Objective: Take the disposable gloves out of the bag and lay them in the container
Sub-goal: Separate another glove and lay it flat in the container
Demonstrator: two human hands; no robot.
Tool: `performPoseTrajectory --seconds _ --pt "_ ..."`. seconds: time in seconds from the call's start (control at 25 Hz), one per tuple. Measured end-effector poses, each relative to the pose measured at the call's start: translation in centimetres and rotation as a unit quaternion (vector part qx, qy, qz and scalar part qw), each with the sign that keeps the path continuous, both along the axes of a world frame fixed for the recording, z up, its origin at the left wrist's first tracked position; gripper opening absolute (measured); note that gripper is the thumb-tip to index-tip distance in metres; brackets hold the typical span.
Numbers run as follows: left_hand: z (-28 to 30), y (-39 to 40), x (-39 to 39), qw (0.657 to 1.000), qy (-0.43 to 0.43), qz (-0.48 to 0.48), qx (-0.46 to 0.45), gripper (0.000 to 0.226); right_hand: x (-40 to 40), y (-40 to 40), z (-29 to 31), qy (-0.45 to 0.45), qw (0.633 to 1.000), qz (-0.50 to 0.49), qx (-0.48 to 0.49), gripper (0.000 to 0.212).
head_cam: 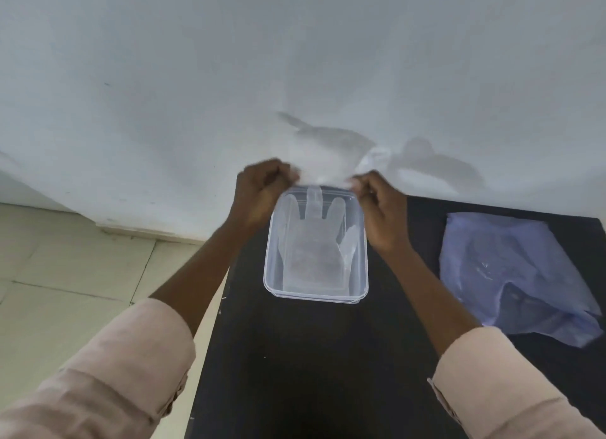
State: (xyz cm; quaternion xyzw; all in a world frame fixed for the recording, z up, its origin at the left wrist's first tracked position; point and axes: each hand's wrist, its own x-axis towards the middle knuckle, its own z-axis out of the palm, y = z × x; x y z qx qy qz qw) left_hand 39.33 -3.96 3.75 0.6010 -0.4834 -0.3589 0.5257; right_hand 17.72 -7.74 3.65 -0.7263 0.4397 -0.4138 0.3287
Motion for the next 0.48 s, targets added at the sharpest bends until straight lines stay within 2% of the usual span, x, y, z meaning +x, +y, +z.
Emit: performPoseTrajectory --seconds 0.08,0.24,0.48 --pt "-3.2 1.6 0.5 0.993 -0.103 -0.04 0.052 0.019 -0.9 1.0 -2.8 0.076 0.997 0.033 0.004 0.018" --pt "-6.7 3.8 0.7 0.945 -0.287 -0.132 0.086 0.014 -1.7 2.5 -6.4 0.22 0.973 0.066 0.008 0.015" --pt "-8.7 5.2 0.1 0.869 -0.449 -0.185 0.095 0.028 -2.6 3.3 -7.7 0.416 0.901 0.122 -0.001 0.018"
